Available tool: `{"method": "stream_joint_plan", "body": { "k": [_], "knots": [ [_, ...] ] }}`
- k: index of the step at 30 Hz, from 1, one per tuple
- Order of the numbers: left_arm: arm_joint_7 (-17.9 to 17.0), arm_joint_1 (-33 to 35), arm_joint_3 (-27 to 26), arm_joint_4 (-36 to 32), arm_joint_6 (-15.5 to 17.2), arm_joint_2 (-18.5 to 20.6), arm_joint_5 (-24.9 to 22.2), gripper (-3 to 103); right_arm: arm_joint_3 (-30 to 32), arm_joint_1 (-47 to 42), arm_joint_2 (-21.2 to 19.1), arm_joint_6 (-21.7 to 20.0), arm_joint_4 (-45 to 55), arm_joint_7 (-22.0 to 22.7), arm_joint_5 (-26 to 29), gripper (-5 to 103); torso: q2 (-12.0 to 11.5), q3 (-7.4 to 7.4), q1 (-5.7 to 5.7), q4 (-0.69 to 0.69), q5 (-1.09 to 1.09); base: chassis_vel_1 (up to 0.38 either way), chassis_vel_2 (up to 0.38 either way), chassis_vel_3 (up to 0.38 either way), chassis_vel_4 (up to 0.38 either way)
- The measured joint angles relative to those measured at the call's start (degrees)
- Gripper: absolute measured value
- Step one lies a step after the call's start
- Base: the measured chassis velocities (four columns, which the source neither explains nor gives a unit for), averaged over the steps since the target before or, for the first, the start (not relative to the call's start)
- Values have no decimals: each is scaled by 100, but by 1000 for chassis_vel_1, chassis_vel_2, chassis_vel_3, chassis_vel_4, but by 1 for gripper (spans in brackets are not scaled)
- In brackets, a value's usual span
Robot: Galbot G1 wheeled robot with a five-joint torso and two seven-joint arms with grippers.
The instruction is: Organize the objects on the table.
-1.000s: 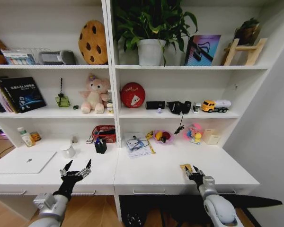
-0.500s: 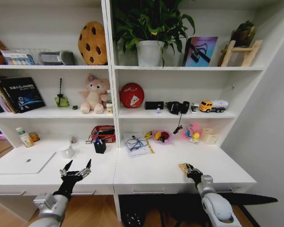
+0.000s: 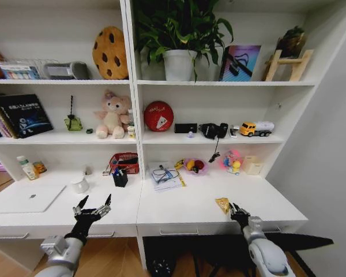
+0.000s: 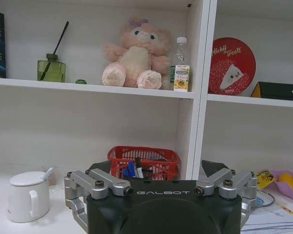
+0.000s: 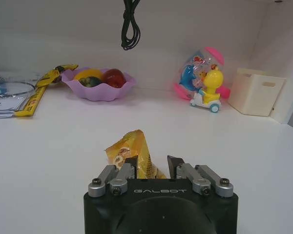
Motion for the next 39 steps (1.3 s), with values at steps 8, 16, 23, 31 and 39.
{"method": "stream_joint_plan", "body": {
  "k": [8,16,23,31,39],
  "knots": [
    [-1,0,0,1,0,0,0,100,-135,20,-60,-129,129,-22,85,66,-4,3,2,1,11,0,0,0,0],
    [-1,0,0,0,0,0,0,100,-171,259,-196,-203,29,-19,226,89,2,0,-1,-3,0,0,0,0,0],
    [-1,-1,0,0,0,0,0,100,-217,390,-253,-309,46,-10,411,100,1,0,0,1,-1,0,0,0,0],
    [-1,-1,1,0,0,0,0,100,-257,431,-255,-602,212,203,778,100,3,-2,-1,-1,-3,0,0,0,0],
    [-1,0,1,0,1,0,0,100,-309,692,-432,-795,-18,192,1025,98,3,-1,-1,0,-3,0,0,0,0]
  ]
}}
